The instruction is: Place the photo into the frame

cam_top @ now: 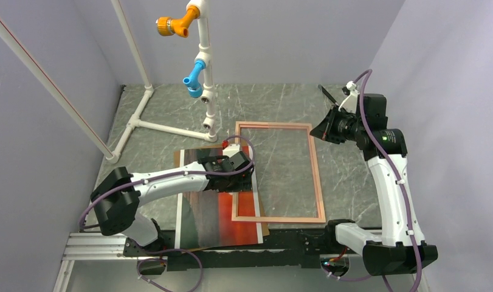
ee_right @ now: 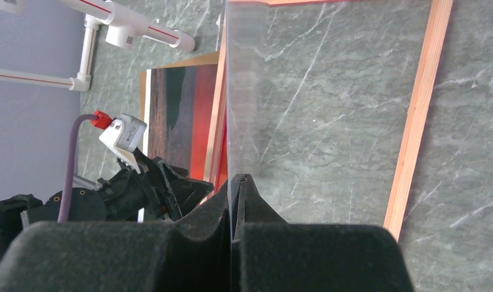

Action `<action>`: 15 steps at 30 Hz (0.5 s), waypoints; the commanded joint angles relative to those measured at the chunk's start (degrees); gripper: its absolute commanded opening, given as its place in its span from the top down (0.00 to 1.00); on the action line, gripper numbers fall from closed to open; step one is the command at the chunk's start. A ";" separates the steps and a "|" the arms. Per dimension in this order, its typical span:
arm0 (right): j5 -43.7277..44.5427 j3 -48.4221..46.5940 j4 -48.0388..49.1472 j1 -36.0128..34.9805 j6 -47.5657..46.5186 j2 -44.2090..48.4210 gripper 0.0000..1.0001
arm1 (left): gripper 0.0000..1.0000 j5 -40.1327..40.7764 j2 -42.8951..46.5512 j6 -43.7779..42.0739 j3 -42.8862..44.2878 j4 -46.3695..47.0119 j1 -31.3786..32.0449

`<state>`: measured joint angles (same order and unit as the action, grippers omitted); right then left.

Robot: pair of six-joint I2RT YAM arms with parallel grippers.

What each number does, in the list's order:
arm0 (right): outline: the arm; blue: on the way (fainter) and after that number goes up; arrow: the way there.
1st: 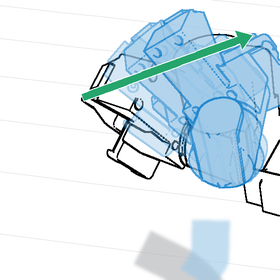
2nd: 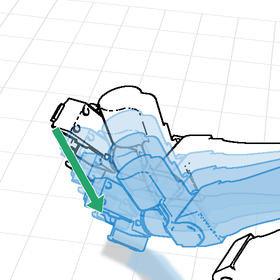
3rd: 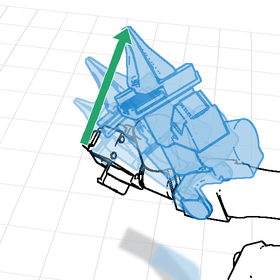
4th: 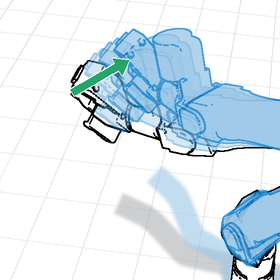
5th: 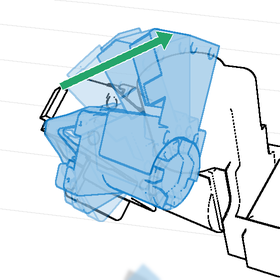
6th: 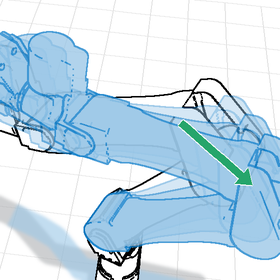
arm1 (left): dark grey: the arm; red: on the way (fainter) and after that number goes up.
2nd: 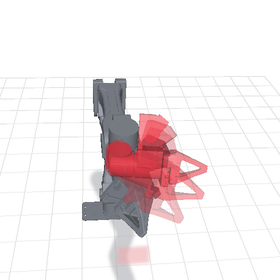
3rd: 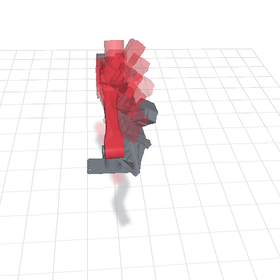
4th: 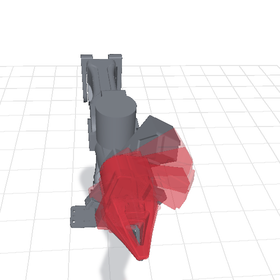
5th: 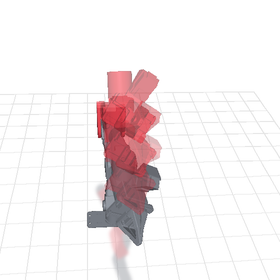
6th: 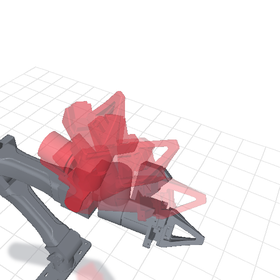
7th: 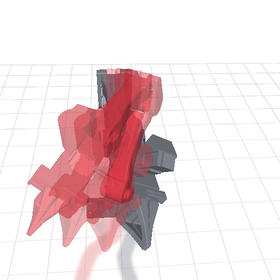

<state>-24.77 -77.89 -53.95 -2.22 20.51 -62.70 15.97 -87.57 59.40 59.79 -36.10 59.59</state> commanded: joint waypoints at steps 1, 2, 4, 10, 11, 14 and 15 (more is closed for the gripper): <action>-2.81 0.48 4.12 0.28 -0.65 1.46 1.00 | 0.20 -2.36 4.50 -3.05 -1.59 6.70 -0.06; -3.44 0.66 4.45 0.28 -0.56 1.35 1.00 | 0.20 -3.02 5.19 -3.63 -2.07 7.78 -0.38; -4.92 0.86 4.98 0.26 -0.33 0.98 1.00 | 0.20 -4.78 6.37 -4.47 -3.21 9.76 -1.27; -13.13 2.57 9.92 0.28 1.87 -0.97 1.00 | 0.18 -14.05 11.86 -5.00 -12.24 20.93 -7.04; -14.77 2.97 10.99 0.28 2.58 -1.44 1.00 | 0.19 -15.20 12.89 -4.70 -14.11 22.86 -8.25; -18.81 4.48 14.58 0.19 4.30 -2.89 1.00 | 0.20 -19.44 16.45 -3.73 -20.09 28.19 -11.67; -20.37 5.11 15.82 0.15 4.74 -3.40 1.00 | 0.21 -20.63 17.61 -3.48 -22.04 29.66 -12.80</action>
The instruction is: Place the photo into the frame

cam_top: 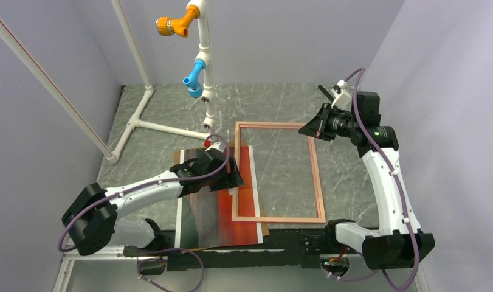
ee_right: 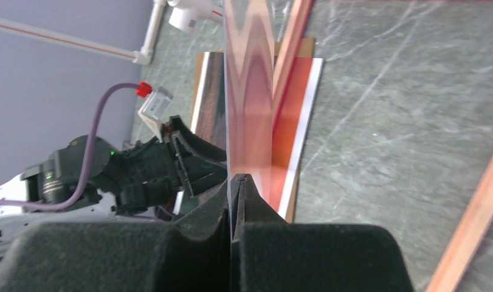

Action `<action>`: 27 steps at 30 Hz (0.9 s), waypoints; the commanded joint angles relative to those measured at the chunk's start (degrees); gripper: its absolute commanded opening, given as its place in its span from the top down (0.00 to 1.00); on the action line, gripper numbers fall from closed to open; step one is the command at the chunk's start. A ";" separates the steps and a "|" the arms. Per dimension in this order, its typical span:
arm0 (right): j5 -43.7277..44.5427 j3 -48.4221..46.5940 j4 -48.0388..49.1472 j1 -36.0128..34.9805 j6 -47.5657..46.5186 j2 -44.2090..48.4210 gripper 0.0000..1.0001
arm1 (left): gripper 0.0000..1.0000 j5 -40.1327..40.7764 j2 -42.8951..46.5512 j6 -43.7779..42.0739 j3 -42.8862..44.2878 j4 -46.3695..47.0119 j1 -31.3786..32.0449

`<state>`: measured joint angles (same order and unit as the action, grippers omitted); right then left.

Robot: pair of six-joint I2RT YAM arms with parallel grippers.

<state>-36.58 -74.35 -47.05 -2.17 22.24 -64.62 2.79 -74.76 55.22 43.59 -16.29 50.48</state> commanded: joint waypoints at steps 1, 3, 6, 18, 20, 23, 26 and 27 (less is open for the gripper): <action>-10.72 2.02 10.50 0.10 3.22 -1.91 1.00 | 0.21 -8.68 5.83 0.87 -7.36 11.24 -4.86; -12.43 3.39 13.82 -0.09 4.70 -2.49 1.00 | 0.22 -10.42 8.05 1.31 -10.27 12.34 -6.99; -13.50 5.76 20.07 -0.73 8.07 -2.50 1.00 | 0.24 -10.40 11.93 1.61 -13.92 12.52 -8.87; -10.27 12.28 31.05 -2.22 17.51 -3.25 1.00 | 0.28 -3.75 17.99 -4.40 -12.41 0.25 -9.70; -9.59 13.78 31.28 -2.14 18.26 -3.00 1.00 | 0.30 -3.67 16.76 -5.61 -11.29 -0.03 -9.66; -8.65 16.29 31.59 -2.07 18.54 -2.79 1.00 | 0.32 -4.37 13.82 -7.18 -9.08 -0.41 -9.59; -9.70 18.32 31.67 -1.27 18.37 -3.21 1.00 | 0.33 -4.87 10.70 -8.24 -7.00 -0.27 -9.01; -10.79 19.03 31.96 -0.66 18.37 -3.37 1.00 | 0.33 -5.23 9.77 -8.48 -6.39 0.06 -8.85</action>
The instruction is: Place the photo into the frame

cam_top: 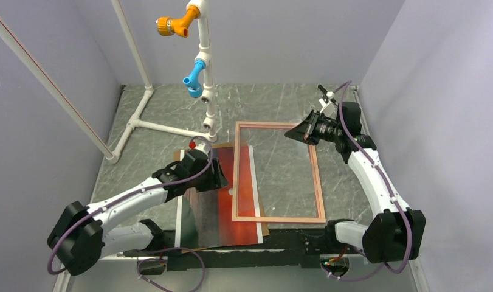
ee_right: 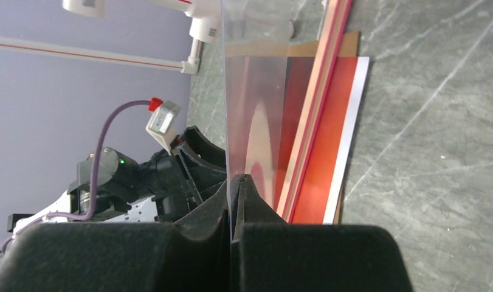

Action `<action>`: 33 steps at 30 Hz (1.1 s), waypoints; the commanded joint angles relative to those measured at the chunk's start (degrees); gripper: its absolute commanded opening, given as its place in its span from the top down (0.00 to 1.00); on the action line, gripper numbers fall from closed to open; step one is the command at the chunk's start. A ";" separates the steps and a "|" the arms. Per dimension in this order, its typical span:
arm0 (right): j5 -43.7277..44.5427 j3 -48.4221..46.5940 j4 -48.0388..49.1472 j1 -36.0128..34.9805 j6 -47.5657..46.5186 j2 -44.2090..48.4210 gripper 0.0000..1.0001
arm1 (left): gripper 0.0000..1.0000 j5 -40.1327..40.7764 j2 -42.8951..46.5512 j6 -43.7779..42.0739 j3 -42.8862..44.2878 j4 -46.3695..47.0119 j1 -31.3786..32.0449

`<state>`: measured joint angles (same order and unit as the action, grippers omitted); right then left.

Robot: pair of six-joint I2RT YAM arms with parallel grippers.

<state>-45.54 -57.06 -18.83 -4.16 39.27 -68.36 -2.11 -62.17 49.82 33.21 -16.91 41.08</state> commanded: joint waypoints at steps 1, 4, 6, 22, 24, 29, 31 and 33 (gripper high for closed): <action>-2.98 2.43 3.87 2.64 1.42 0.39 1.00 | 0.33 -1.19 -3.71 -3.18 4.45 1.21 0.61; -5.57 4.47 4.22 6.17 1.48 1.47 1.00 | 0.34 -2.43 -6.04 -3.20 5.20 3.20 0.80; -6.66 5.20 3.33 8.25 0.80 2.11 1.00 | 0.36 -2.65 -7.85 -3.14 5.72 4.00 1.08; -10.74 8.76 -0.07 13.37 -3.84 0.84 1.00 | 0.50 -2.09 -19.41 -1.84 11.04 4.78 2.79; -10.91 8.89 -0.71 13.37 -4.21 0.11 1.00 | 0.53 -1.75 -20.07 -1.83 11.28 4.31 3.00; -10.98 10.35 0.30 13.36 -3.37 -0.44 1.00 | 0.60 0.31 -21.23 -1.09 11.54 2.36 3.67; -11.25 11.07 1.26 13.31 -2.36 -0.42 1.00 | 0.62 0.73 -21.36 -0.88 11.44 2.09 3.72; -11.49 11.50 1.96 13.30 -1.80 -0.59 1.00 | 0.65 1.02 -21.62 -0.87 11.46 1.89 3.85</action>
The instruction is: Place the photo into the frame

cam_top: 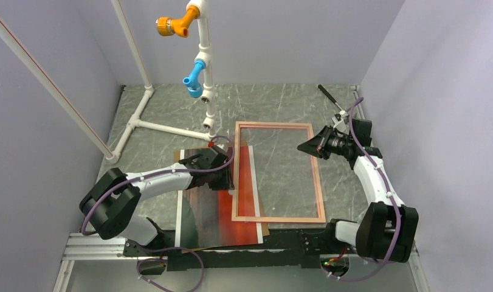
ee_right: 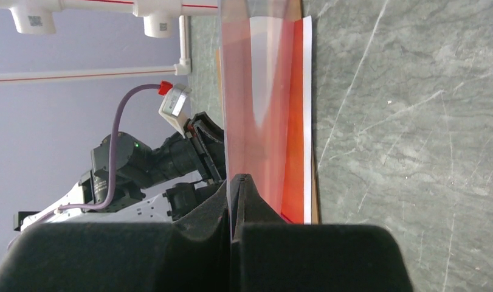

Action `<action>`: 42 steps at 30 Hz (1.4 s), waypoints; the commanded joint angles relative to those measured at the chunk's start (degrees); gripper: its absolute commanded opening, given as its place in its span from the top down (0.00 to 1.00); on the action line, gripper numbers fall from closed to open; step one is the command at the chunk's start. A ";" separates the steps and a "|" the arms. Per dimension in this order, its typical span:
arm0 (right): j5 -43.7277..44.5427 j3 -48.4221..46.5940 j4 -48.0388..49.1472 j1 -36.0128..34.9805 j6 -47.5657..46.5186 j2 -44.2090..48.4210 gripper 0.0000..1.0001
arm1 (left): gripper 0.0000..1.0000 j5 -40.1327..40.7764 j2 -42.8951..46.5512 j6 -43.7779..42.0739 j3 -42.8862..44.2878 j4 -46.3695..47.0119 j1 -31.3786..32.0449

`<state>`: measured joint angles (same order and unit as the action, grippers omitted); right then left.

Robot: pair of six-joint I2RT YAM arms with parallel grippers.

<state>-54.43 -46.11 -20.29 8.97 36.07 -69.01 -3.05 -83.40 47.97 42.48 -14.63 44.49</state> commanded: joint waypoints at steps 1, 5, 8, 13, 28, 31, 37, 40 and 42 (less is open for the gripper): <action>-2.48 0.72 3.38 0.12 1.37 -0.08 1.00 | 0.66 2.19 -0.57 0.99 2.30 -0.72 0.44; -2.29 1.16 3.94 0.12 1.63 -0.50 1.00 | 0.75 2.88 -1.29 0.93 2.86 -1.92 0.79; -2.52 1.41 5.02 0.04 2.73 -0.59 1.00 | 0.78 2.87 -1.75 1.01 3.05 -2.46 1.10; -3.12 1.22 6.45 -0.33 3.92 -0.43 1.00 | 0.81 2.87 -2.42 0.97 3.44 -3.13 1.46; -2.75 -0.53 8.62 -1.65 5.43 -1.38 1.00 | 0.85 4.92 -2.91 0.72 3.91 -5.03 1.85; -2.57 -1.06 8.73 -1.63 5.48 -1.87 1.00 | 0.86 4.94 -2.89 0.73 3.85 -4.96 1.92; -2.34 -1.56 10.16 -1.76 5.98 -3.75 1.00 | 0.86 4.80 -3.38 0.64 4.10 -4.84 2.00; -2.43 -1.88 10.66 -1.81 6.26 -4.44 1.00 | 0.87 4.81 -3.44 0.65 3.98 -4.89 2.09; -2.43 -2.03 10.99 -1.94 6.53 -4.46 1.00 | 0.87 4.81 -3.46 0.72 3.93 -4.82 2.06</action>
<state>-55.55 -45.17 -13.04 7.40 41.39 -73.58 -0.14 -85.49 48.97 45.69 -17.50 46.33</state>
